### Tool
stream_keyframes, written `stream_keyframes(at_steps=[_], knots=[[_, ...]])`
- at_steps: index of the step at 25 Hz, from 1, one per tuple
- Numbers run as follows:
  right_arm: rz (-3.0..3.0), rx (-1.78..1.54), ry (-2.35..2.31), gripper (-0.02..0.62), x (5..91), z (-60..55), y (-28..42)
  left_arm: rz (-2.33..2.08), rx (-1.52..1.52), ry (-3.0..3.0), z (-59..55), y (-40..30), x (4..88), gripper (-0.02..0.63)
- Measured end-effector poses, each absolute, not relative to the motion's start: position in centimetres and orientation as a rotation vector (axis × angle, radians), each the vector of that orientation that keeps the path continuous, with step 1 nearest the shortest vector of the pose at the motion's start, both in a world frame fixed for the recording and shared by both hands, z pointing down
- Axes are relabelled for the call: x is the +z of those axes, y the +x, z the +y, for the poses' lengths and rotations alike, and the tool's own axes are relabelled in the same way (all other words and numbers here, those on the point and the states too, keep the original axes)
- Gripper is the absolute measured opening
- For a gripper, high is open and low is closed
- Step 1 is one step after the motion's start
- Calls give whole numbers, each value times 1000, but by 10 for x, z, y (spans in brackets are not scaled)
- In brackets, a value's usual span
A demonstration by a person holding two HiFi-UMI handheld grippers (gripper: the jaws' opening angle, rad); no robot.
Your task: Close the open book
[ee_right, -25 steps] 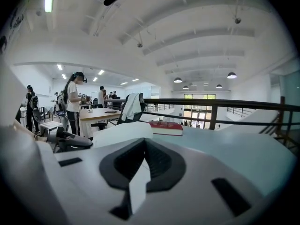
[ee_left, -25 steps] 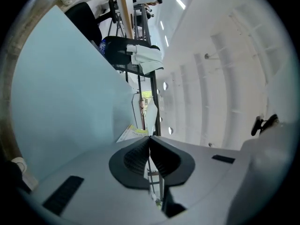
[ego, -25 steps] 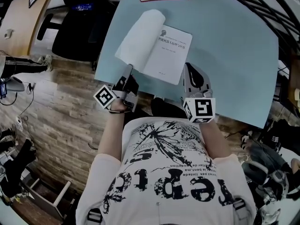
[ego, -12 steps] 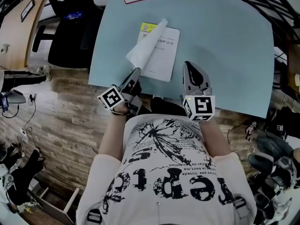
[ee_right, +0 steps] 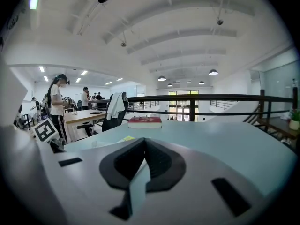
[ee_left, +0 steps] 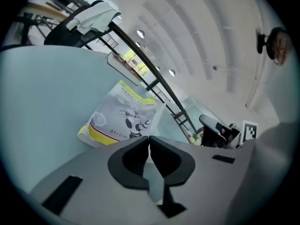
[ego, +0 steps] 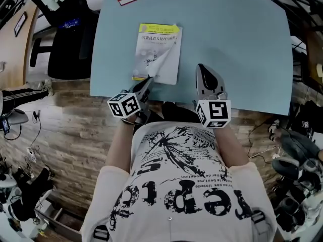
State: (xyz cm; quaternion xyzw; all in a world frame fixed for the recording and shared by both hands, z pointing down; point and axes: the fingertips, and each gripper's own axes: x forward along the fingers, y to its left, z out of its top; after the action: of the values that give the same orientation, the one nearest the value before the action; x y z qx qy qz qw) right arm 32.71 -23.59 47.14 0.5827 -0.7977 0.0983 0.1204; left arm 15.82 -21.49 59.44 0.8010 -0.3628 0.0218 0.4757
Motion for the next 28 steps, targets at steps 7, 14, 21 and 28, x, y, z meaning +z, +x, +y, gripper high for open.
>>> stream_keyframes(at_steps=[7,14,21,28], knots=[[-2284,319,1748,12,478,-229,339,-902,545,2209,-205,175,610,26],[-2251,333,1787,12,479,-226,341,-864,726,2326,-198,183,613,64],[-2198,367,1850,12,477,-224,334,-718,921,2418,-184,196,615,187],[-2159,375,1914,12,465,-220,316,-655,838,2491,-197,187,569,190]])
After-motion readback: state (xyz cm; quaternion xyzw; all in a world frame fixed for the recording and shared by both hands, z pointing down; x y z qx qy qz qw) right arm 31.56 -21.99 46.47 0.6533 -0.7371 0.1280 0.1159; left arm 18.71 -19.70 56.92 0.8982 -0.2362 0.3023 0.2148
